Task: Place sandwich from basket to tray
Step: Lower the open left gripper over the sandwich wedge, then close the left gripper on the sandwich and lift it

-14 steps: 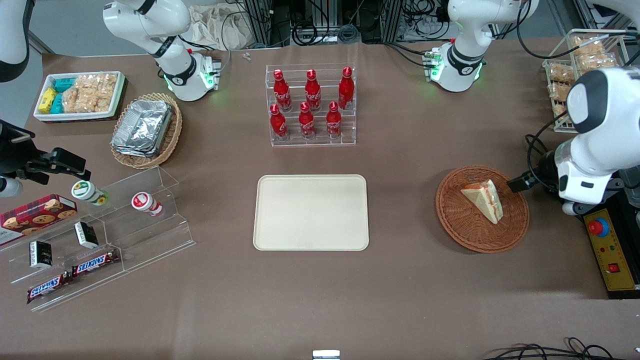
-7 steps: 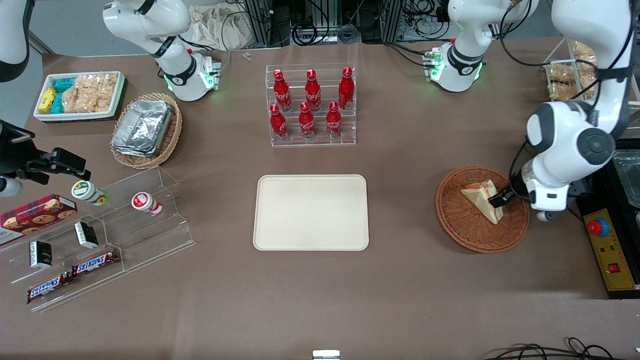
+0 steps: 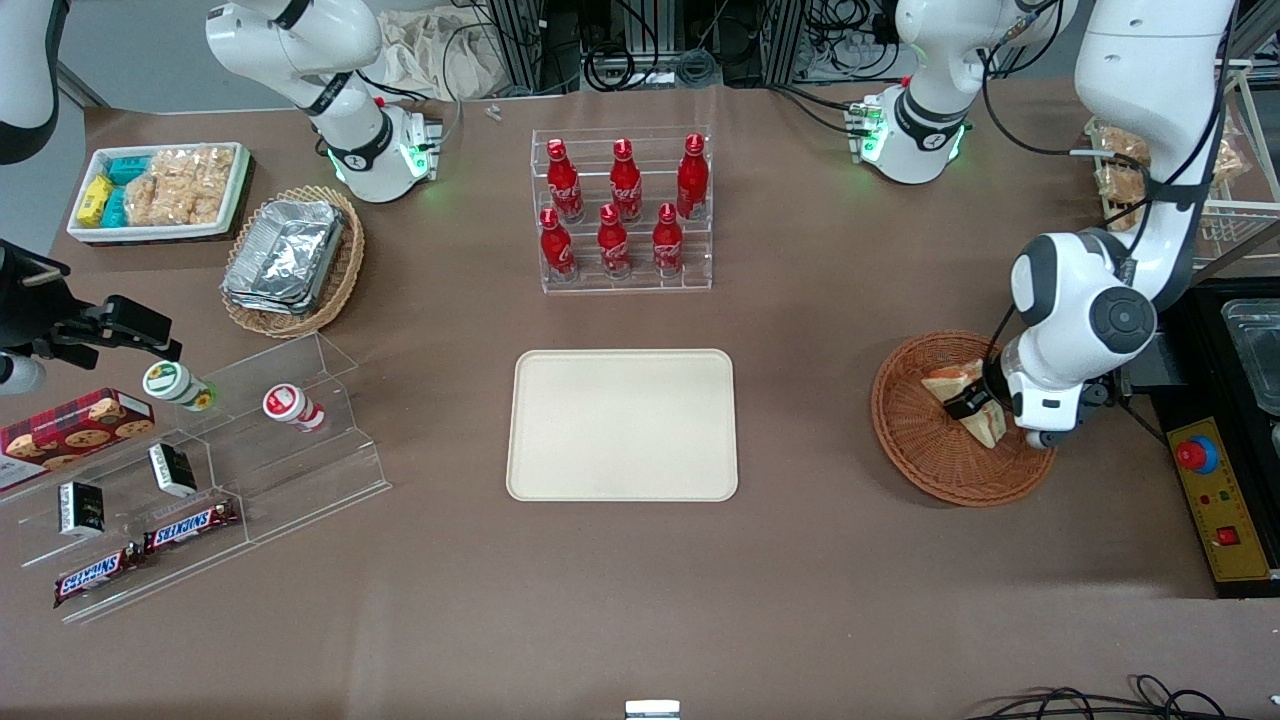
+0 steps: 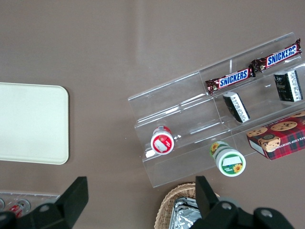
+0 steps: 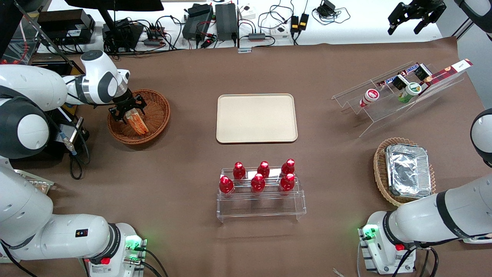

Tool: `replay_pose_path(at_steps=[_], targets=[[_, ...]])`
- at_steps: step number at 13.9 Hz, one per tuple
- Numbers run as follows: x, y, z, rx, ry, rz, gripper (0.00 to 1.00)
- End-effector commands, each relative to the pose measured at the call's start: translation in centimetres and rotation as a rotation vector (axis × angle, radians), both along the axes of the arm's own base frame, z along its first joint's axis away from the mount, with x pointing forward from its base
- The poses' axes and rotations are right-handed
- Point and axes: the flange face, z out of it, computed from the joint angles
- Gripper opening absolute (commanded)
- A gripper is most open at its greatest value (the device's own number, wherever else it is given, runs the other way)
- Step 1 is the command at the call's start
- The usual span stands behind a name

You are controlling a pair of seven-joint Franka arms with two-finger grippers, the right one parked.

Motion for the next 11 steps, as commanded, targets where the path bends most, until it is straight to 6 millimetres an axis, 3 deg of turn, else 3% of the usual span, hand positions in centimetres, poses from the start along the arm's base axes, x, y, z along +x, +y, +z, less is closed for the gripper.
replay_pose_path(at_steps=[1, 3, 4, 8, 11], targets=[[-0.2, -0.4, -0.2, 0.006, -0.015, 0.007, 0.0], [0.0, -0.4, 0.4, 0.006, -0.025, 0.006, 0.0], [0.2, -0.3, 1.7, 0.007, -0.035, 0.004, 0.0], [1.8, -1.3, 11.8, 0.01, 0.02, -0.027, 0.0], [2.6, -6.5, 18.3, -0.025, 0.086, -0.252, 0.0]])
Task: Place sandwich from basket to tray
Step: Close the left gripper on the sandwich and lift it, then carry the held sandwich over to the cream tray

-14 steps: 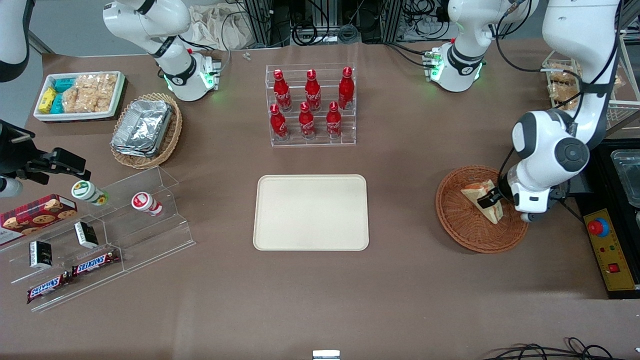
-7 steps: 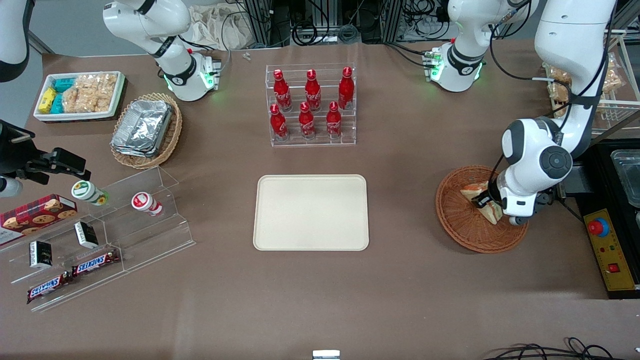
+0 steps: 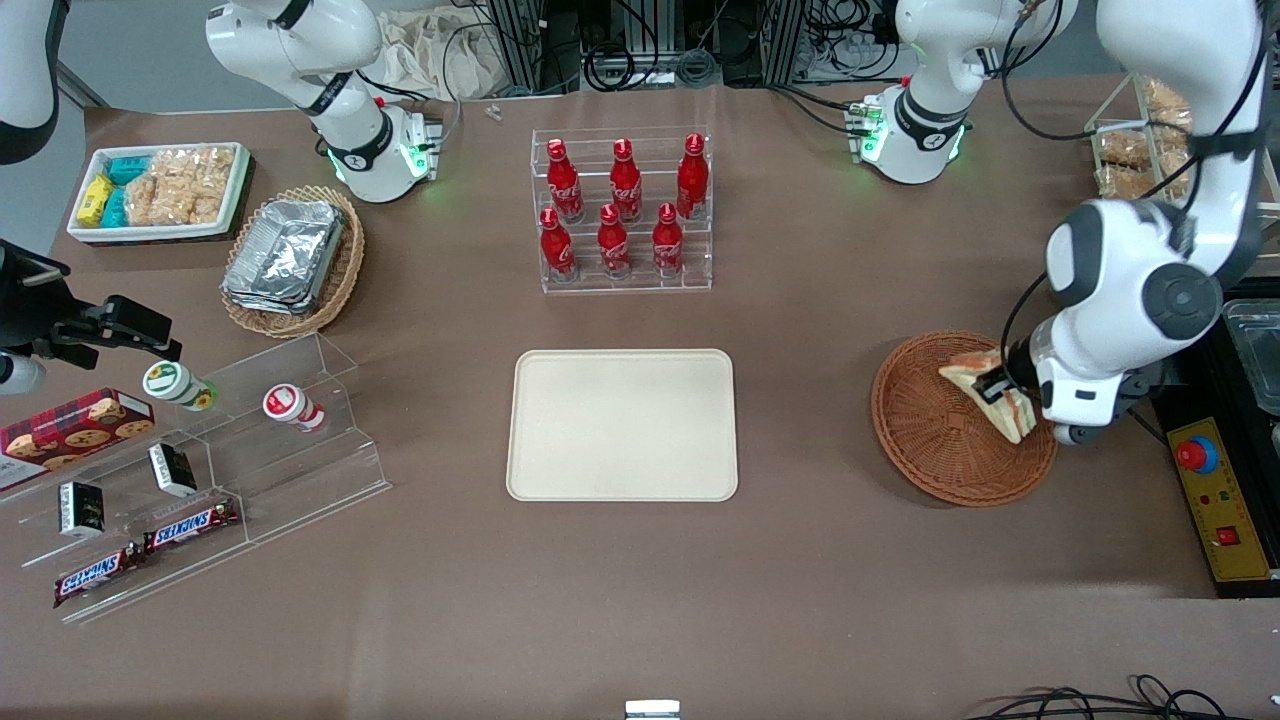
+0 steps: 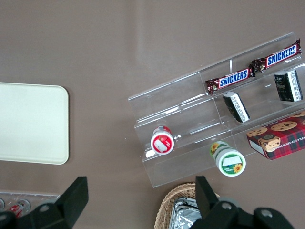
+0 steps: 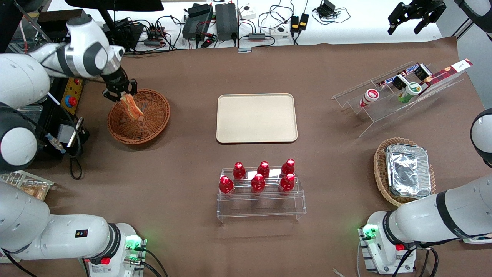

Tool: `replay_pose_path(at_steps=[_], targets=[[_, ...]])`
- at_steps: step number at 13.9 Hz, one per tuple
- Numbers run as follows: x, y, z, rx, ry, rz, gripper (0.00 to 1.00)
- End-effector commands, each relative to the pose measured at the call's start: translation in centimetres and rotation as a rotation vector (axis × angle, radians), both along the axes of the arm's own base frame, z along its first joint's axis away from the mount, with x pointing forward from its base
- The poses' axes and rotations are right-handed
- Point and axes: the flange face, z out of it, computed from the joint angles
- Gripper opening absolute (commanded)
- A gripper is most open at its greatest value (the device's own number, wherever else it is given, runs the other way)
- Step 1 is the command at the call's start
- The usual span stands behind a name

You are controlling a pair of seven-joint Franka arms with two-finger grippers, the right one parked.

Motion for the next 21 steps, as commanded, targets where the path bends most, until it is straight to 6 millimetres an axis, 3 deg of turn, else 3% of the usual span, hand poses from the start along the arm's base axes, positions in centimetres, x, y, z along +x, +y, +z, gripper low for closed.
replay_pose_path(at_steps=[1, 3, 6, 9, 11, 12, 14, 17, 21], targets=[[0.8, -5.5, 4.8, -0.036, 0.005, -0.182, 0.0], [0.8, -9.9, 6.2, -0.055, -0.025, -0.262, 0.0], [-0.2, -17.8, 5.1, -0.103, -0.048, -0.393, 0.0], [-3.0, -26.4, 1.9, -0.114, -0.043, -0.401, 0.0], [-3.6, -29.6, -0.5, -0.144, -0.064, -0.413, 0.0], [-4.5, -32.2, -1.9, -0.163, -0.071, -0.419, 0.0], [-4.3, -33.9, -5.0, -0.172, -0.116, -0.375, 0.0], [-5.0, -35.6, -10.1, -0.124, -0.105, -0.462, 0.0], [-4.9, -36.5, -14.1, -0.138, -0.145, -0.501, 0.0]])
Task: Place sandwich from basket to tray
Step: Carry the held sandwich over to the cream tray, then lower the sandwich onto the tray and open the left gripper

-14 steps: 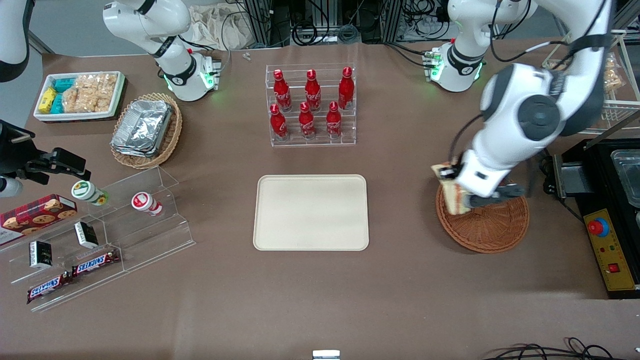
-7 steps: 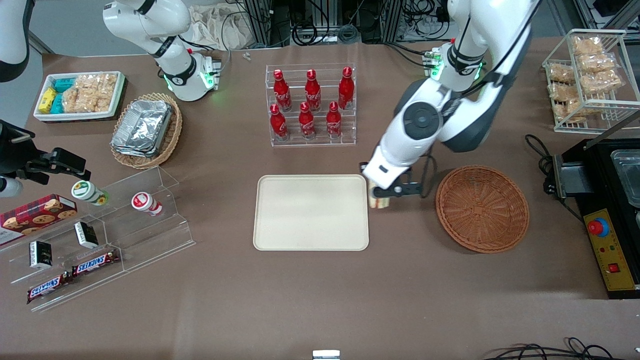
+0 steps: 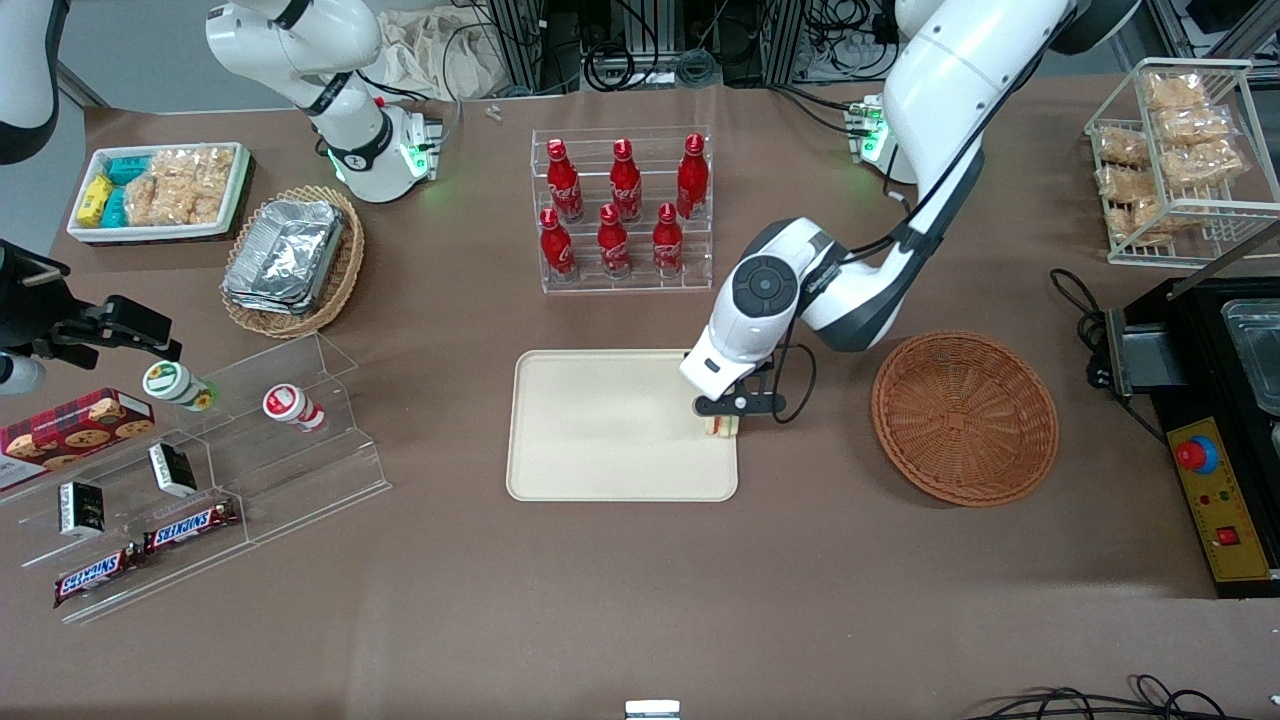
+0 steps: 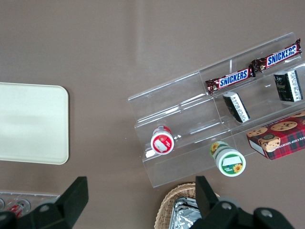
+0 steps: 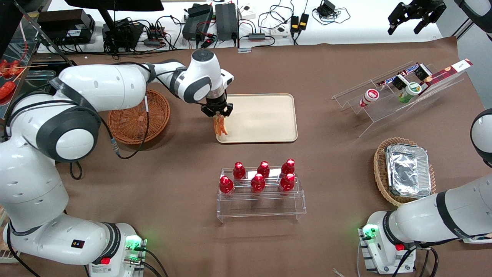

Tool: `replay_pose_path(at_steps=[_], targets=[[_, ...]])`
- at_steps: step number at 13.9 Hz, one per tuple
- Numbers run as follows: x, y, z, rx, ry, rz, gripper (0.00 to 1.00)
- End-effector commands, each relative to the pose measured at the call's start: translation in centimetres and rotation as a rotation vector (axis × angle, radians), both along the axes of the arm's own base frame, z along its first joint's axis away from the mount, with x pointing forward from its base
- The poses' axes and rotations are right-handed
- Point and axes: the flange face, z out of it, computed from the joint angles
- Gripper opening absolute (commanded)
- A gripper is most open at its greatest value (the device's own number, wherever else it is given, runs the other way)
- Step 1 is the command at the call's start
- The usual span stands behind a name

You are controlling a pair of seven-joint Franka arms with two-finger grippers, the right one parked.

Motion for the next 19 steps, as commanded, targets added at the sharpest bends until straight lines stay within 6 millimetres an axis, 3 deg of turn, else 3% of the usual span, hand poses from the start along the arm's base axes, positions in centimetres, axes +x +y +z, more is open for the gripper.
replay_pose_path(at_steps=[1, 2, 3, 4, 6, 8, 10, 13, 15, 17, 19], targets=[[0.4, -1.5, -1.2, -0.024, -0.033, -0.003, 0.0], [0.4, -1.7, -1.6, -0.025, -0.031, -0.009, 0.0], [1.3, -1.9, -1.7, -0.029, -0.043, -0.017, 0.29], [1.7, -2.1, -2.3, -0.004, -0.073, -0.055, 0.98], [1.7, -2.1, -2.7, 0.033, -0.11, -0.085, 1.0], [2.4, -2.2, -0.8, 0.03, -0.135, -0.06, 1.0], [3.9, -1.6, 4.2, 0.063, -0.159, -0.006, 1.0], [6.6, 1.5, 11.4, 0.122, -0.139, 0.077, 1.0], [7.0, 2.5, 15.6, 0.094, -0.134, 0.088, 1.0], [8.1, 6.9, 19.1, 0.081, -0.103, 0.111, 1.0], [7.5, 9.9, 22.2, 0.063, -0.032, 0.031, 1.0]])
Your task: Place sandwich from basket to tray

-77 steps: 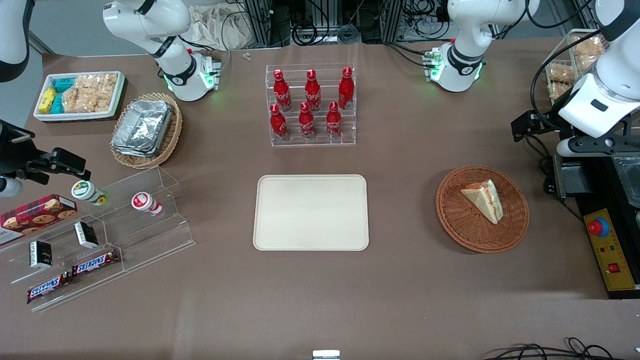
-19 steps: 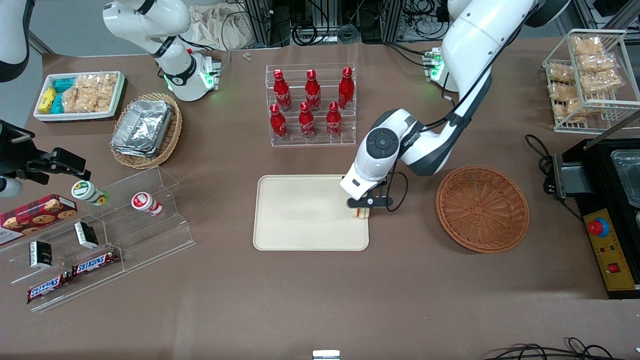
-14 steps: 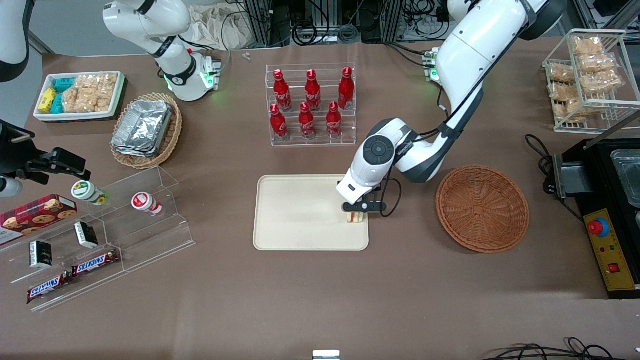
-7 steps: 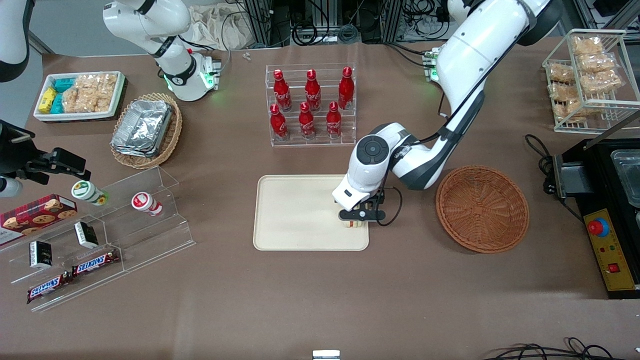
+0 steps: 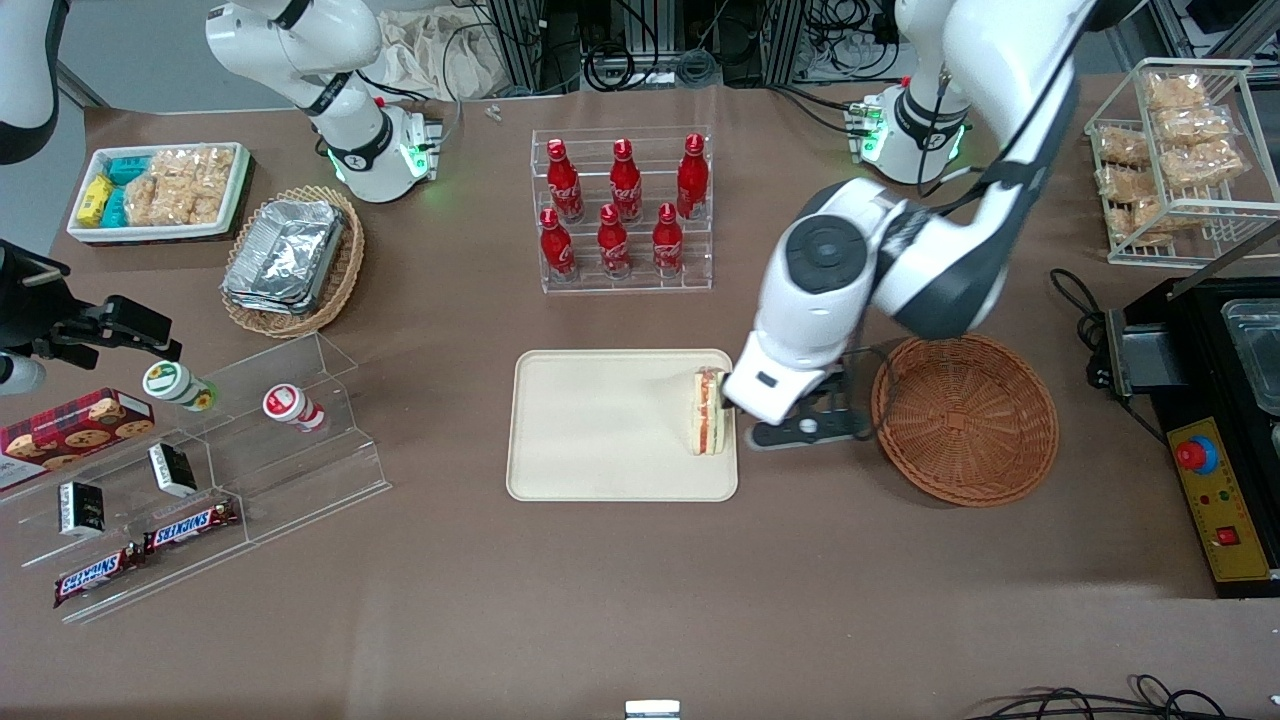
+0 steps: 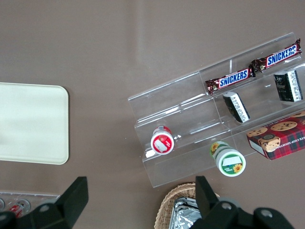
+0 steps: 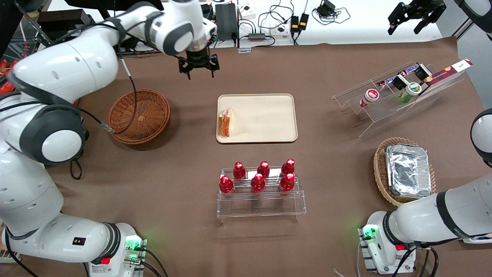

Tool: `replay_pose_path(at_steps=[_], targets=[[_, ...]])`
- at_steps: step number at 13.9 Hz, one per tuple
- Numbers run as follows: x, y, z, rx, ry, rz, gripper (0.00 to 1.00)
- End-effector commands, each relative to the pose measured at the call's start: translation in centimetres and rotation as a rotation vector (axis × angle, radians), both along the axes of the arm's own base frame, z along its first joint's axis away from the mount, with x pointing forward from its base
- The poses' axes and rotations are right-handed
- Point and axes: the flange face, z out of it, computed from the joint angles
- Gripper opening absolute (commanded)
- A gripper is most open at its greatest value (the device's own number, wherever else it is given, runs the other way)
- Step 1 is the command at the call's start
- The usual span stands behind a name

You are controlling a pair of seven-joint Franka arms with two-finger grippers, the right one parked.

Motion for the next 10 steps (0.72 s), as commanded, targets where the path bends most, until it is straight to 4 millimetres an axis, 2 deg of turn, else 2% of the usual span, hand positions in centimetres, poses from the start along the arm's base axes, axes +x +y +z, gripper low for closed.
replay_pose_path(at_steps=[1, 4, 5, 8, 10], targets=[[-0.6, 5.7, 4.0, 0.001, 0.1, -0.078, 1.0], [-1.6, 13.5, 9.3, 0.008, 0.156, -0.119, 1.0], [-2.2, 15.3, 10.6, 0.022, 0.172, -0.136, 1.0], [-3.4, 21.4, 13.3, 0.048, 0.193, -0.121, 1.0], [-4.8, 23.9, 14.5, 0.04, 0.199, -0.095, 1.0]])
